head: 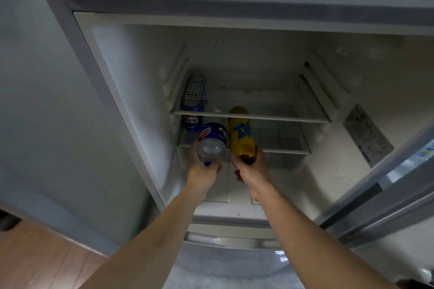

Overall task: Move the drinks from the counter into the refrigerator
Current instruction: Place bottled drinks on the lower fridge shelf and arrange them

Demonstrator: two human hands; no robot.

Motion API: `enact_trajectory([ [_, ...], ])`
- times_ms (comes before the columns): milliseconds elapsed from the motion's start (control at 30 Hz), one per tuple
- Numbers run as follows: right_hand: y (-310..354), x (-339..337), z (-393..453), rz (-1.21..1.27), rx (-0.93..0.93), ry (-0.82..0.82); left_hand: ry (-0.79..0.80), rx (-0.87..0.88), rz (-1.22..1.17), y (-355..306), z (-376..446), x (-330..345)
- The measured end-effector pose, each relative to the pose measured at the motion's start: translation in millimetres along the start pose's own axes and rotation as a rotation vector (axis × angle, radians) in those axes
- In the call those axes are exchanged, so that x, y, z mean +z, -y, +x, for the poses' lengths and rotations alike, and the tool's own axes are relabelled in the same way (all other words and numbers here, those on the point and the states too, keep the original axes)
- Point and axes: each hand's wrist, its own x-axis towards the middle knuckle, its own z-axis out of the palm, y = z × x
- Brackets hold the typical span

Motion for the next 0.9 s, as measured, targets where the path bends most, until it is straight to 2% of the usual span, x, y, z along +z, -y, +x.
enact_trajectory([
  [100,-11,-6,8,-0.107,-0.111,0.067,0.112,0.166,0.276,7,3,-15],
  [200,-21,-16,12,-0.321,-0.199,0.118,0.197,0.305,0.698,8,6,-27],
  [267,-19,-19,20,-0.407,-0.233,0.141,0.194,0.363,0.918,2,12,-27],
  [367,-4,-13,42,-0.607,-0.267,0.067,0.142,0.377,1.106,-13,23,-18],
  [500,13,-4,67,-0.853,-0.281,-0.015,0.086,0.389,1.176,-26,33,-5],
  [667,10,5,80,-0.962,-0.244,-0.03,0.103,0.372,1.275,-25,40,2],
  [833,11,7,83,-1.015,-0.23,-0.016,0.13,0.309,1.229,-23,45,7],
  [900,3,1,74,-1.045,-0.202,0.018,0.118,0.352,1.252,-14,37,5],
])
